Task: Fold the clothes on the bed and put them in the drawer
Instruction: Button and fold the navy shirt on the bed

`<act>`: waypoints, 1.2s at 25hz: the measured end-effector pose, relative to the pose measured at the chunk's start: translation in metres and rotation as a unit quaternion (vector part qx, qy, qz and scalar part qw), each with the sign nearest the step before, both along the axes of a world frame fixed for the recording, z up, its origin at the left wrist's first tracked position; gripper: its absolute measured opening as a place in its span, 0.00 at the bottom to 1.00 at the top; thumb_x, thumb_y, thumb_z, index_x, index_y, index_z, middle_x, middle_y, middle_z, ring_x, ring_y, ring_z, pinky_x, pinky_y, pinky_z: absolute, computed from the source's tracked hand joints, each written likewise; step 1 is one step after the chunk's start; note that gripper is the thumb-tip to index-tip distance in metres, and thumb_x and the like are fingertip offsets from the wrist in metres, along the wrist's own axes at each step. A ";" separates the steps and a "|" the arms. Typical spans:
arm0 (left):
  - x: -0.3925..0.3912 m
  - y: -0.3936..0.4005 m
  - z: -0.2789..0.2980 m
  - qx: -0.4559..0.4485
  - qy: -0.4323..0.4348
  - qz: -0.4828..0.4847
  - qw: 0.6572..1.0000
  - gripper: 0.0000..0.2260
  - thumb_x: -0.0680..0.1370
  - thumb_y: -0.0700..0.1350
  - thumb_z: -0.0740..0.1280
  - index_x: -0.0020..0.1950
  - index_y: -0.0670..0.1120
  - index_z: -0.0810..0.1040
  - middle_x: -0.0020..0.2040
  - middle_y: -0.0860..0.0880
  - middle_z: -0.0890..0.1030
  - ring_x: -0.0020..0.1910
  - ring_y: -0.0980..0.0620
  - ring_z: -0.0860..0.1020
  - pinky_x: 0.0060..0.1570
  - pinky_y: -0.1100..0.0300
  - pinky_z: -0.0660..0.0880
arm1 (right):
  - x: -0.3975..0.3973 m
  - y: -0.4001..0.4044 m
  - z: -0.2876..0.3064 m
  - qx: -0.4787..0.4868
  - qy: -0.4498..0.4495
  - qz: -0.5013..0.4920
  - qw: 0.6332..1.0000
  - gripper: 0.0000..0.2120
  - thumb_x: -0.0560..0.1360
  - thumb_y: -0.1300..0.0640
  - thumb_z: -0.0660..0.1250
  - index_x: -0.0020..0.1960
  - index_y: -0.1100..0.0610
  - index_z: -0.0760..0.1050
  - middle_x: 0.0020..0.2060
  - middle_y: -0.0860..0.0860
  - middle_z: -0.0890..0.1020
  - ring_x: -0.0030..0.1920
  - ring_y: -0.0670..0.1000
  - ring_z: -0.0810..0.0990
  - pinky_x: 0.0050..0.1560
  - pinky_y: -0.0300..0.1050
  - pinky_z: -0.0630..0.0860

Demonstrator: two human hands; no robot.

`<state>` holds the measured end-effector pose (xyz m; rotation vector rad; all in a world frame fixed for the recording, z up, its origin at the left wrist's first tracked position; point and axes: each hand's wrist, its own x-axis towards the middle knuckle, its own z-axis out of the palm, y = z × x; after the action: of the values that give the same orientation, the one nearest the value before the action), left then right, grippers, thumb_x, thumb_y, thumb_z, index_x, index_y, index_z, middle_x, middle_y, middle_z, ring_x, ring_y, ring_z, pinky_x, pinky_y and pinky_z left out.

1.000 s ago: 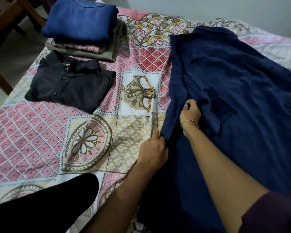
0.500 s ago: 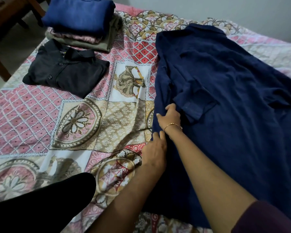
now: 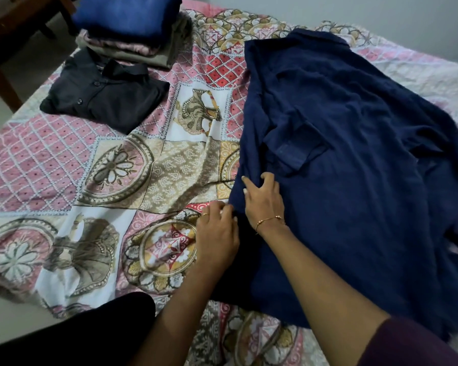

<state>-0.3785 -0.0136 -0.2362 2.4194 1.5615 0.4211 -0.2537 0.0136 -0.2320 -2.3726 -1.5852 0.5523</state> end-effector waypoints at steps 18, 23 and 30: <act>-0.009 -0.039 0.008 -0.064 0.080 0.106 0.989 0.28 0.73 0.59 0.65 0.66 0.41 0.67 0.60 0.38 0.74 0.59 0.37 0.72 0.51 0.47 0.72 | -0.010 -0.060 0.026 -0.079 0.054 0.005 0.995 0.23 0.82 0.50 0.50 0.76 0.49 0.51 0.54 0.58 0.79 0.53 0.59 0.77 0.47 0.50 0.73; 0.044 -0.056 0.007 -0.027 -0.001 -0.111 0.994 0.23 0.75 0.55 0.57 0.64 0.41 0.73 0.63 0.40 0.76 0.66 0.38 0.71 0.61 0.41 0.71 | 0.045 -0.114 0.030 -0.001 0.036 -0.136 0.990 0.19 0.81 0.55 0.52 0.71 0.54 0.60 0.53 0.56 0.80 0.52 0.57 0.78 0.45 0.48 0.73; 0.159 -0.105 0.021 -0.103 -0.006 -0.322 0.941 0.25 0.79 0.50 0.62 0.73 0.41 0.63 0.73 0.43 0.63 0.74 0.43 0.59 0.71 0.54 0.57 | 0.144 -0.210 0.019 0.122 -0.147 -0.396 0.898 0.19 0.70 0.66 0.68 0.60 0.58 0.75 0.54 0.61 0.76 0.52 0.65 0.74 0.46 0.57 0.70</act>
<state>-0.2199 -0.1191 -0.2149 2.5580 0.6826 0.1319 -0.1102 -0.1961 -0.2132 -2.6732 -0.5749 -0.1747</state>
